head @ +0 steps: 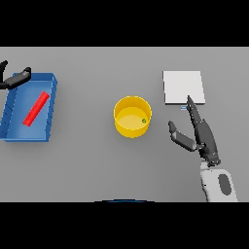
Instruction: Pick up the red beaker and tilt it to pour out 1 green nut into yellow bowl. Pick up the yellow bowl and place it on the metallic measuring scale.
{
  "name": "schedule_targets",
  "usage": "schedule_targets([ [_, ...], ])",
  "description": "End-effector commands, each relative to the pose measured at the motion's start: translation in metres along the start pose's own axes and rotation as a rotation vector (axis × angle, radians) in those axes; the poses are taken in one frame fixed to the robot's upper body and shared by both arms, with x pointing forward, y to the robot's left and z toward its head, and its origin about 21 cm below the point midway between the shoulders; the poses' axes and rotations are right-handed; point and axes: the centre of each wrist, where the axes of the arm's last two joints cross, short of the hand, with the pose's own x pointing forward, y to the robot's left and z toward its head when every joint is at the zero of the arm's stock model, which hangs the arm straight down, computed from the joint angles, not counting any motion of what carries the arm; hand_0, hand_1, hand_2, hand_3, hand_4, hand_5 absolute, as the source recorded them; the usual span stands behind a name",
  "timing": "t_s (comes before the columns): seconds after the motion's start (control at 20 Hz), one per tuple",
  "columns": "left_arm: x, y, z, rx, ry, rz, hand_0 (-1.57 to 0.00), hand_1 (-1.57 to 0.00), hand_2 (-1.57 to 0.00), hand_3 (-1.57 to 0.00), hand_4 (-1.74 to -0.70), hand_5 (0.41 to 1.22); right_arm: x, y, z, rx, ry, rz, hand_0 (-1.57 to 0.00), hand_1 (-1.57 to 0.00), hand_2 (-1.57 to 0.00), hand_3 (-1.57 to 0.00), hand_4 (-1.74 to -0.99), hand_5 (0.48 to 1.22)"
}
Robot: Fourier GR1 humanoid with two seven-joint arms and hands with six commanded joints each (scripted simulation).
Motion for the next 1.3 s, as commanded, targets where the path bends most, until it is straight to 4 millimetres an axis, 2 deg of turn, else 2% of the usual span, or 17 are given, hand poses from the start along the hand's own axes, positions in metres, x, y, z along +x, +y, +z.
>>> schedule_targets([
  [0.0,-0.002,-0.001,0.0,0.015,-0.006,0.0,-0.08,-0.07,-0.06,-0.04,-0.74,0.656,0.003,0.004,-0.002,0.008,0.004,-0.015,0.0,0.0,0.0,0.0,-1.29,0.714],
  [0.15,-0.003,-0.005,0.0,0.036,-0.037,0.043,-0.04,-0.04,-0.03,-0.02,-0.73,0.664,0.014,0.002,-0.006,0.004,0.021,0.047,0.0,0.0,0.0,0.0,-1.281,0.688],
  [0.25,-0.003,-0.005,0.001,0.045,-0.049,0.057,-0.03,-0.02,-0.02,-0.01,-0.72,0.675,0.022,0.003,-0.013,0.021,0.025,0.152,0.0,0.0,0.0,0.0,-1.222,0.662],
  [0.35,-0.002,-0.001,0.001,0.053,-0.06,0.076,-0.02,-0.01,-0.01,-0.01,-0.72,0.685,0.031,0.004,-0.025,0.124,-0.067,0.177,-0.01,0.0,0.0,0.0,-1.167,0.672],
  [0.45,-0.001,-0.006,0.004,0.045,-0.081,0.083,-0.01,-0.01,-0.01,0.0,-0.73,0.7,0.037,-0.001,-0.038,0.24,-0.109,0.236,-0.01,0.0,0.0,0.0,-1.202,0.683],
  [0.55,0.0,-0.002,0.004,0.05,-0.082,0.093,-0.01,-0.01,0.0,0.0,-0.74,0.709,0.049,0.001,-0.051,0.346,-0.149,0.376,0.0,0.0,0.0,0.0,-1.254,0.666],
  [0.6,0.001,-0.006,0.006,0.043,-0.087,0.084,0.0,0.0,0.0,0.0,-0.74,0.709,0.051,0.002,-0.056,0.378,-0.138,0.444,0.0,0.0,0.0,0.0,-1.26,0.656],
  [0.8,-0.003,-0.004,0.005,0.047,-0.088,0.092,0.0,0.0,0.0,0.0,-0.75,0.711,0.065,0.014,-0.072,0.523,-0.2,0.695,0.0,0.0,0.0,0.0,-1.23,0.62],
  [0.95,-0.006,-0.009,0.003,0.041,-0.095,0.097,0.0,0.0,0.0,0.0,-0.75,0.714,0.075,0.022,-0.084,0.632,-0.236,0.803,0.0,0.0,0.0,0.0,-1.235,0.618],
  [1.1,-0.006,-0.004,0.005,0.039,-0.11,0.107,0.0,0.0,0.0,0.0,-0.76,0.717,0.084,0.027,-0.094,0.728,-0.258,0.898,0.0,0.0,0.0,0.0,-1.226,0.632],
  [1.25,-0.007,-0.004,0.003,0.039,-0.107,0.125,0.0,0.0,0.0,0.0,-0.77,0.721,0.085,0.038,-0.1,0.804,-0.27,0.96,0.0,0.0,0.0,0.0,-1.21,0.641],
])
